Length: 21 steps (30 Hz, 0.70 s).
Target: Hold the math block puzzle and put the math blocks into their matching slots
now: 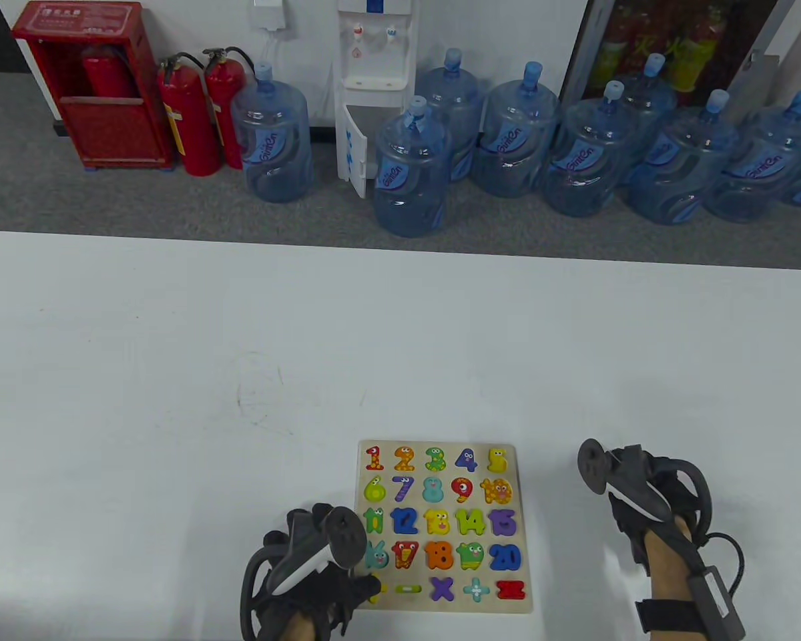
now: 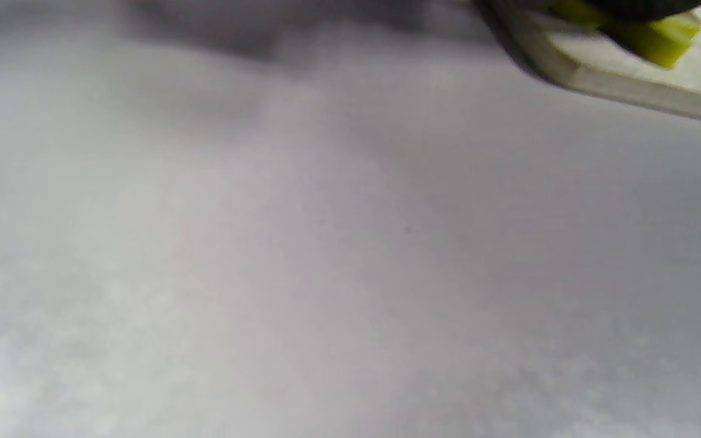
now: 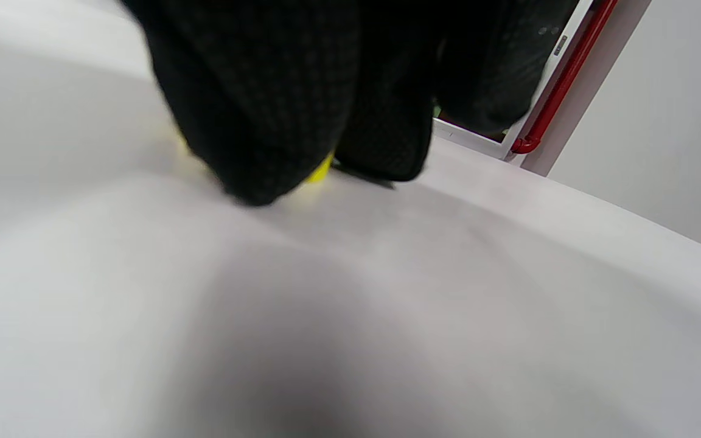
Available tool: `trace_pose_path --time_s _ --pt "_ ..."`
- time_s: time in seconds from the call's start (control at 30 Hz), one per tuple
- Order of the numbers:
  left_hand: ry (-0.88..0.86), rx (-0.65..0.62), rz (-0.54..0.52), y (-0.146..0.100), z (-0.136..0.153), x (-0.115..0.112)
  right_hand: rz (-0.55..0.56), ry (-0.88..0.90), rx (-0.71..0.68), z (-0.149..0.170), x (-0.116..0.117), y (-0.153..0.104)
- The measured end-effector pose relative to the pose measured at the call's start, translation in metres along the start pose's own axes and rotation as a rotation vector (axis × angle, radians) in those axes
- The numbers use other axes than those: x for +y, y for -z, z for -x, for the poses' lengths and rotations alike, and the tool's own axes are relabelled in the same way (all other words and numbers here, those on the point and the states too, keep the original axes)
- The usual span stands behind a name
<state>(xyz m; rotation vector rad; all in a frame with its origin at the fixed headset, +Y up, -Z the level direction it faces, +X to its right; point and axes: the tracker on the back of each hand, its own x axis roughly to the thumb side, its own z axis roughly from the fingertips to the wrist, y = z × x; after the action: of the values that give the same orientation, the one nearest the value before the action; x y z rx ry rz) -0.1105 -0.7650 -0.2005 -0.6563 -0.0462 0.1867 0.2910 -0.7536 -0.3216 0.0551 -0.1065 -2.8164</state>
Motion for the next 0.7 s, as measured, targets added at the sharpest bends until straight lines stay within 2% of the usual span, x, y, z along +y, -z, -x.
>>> trace_pose_path --time_s 0.1,0.17,0.2,0.3,0.37,0.4,0.43,0.5,0.7 --pt "0.003 -0.002 0.002 0.000 0.000 0.000 -0.007 0.037 0.052 0.004 -0.005 -0.005" --pt "0.008 -0.003 0.007 0.000 -0.001 0.000 0.094 0.052 0.160 0.008 -0.012 -0.006" --pt "0.009 -0.003 0.007 0.000 -0.001 0.000 0.073 0.064 0.189 0.009 -0.013 -0.004" --pt "0.014 -0.005 0.004 0.000 -0.001 0.000 -0.113 0.032 0.325 0.003 -0.007 0.007" --pt "0.014 -0.004 0.008 0.000 -0.001 0.000 -0.180 -0.052 0.317 -0.007 0.001 0.011" --pt "0.012 -0.004 0.009 0.001 -0.001 0.000 -0.158 -0.086 0.322 -0.010 -0.001 0.011" --pt "0.015 -0.003 0.012 0.001 -0.001 0.000 -0.136 -0.028 0.268 -0.011 0.000 0.012" --pt "0.017 -0.004 0.012 0.001 -0.001 0.000 -0.139 0.038 0.295 -0.012 0.002 0.010" --pt "0.020 -0.007 0.014 0.001 -0.002 0.000 -0.078 0.037 0.133 -0.022 0.000 -0.018"
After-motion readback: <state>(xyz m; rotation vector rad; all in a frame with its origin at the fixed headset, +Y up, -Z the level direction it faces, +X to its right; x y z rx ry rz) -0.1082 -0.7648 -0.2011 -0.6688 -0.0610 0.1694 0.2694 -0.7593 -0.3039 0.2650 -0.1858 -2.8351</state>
